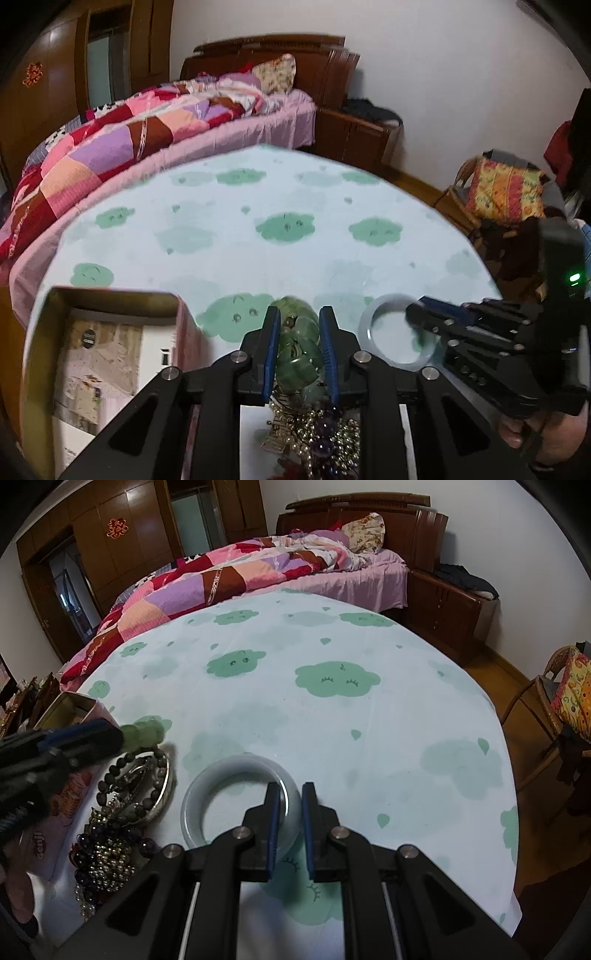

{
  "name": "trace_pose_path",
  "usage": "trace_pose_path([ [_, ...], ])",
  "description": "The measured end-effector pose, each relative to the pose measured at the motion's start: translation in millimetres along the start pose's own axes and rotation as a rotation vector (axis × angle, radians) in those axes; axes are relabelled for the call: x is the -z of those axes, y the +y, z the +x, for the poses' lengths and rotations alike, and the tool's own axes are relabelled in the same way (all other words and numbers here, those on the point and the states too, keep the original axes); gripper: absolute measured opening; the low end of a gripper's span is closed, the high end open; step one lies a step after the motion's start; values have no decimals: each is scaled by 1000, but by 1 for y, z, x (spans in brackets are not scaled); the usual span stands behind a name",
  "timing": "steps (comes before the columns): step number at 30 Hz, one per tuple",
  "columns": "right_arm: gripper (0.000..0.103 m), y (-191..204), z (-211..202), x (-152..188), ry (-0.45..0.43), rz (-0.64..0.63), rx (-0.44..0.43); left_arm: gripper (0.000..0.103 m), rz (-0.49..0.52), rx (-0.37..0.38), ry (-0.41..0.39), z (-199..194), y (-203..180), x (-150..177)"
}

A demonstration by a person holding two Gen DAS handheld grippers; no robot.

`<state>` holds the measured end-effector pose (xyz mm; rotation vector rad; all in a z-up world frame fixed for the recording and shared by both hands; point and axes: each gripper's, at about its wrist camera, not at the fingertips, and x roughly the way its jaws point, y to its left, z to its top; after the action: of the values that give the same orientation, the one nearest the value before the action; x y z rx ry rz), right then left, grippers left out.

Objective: Organize jewelry
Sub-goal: 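Grasp the white bangle with the right tool while the left tool grasps the green jade bangle, then lift both bangles and carry them over the open tin box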

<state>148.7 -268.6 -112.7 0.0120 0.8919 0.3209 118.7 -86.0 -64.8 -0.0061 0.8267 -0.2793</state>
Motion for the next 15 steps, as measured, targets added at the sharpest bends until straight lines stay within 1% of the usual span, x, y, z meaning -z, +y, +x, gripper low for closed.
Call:
trace_pose_path([
  [5, 14, 2, -6, 1, -30, -10, -4, 22, -26, 35, -66, -29, 8, -4],
  [15, 14, 8, -18, -4, -86, -28, 2, 22, -46, 72, -150, -69, 23, -11],
])
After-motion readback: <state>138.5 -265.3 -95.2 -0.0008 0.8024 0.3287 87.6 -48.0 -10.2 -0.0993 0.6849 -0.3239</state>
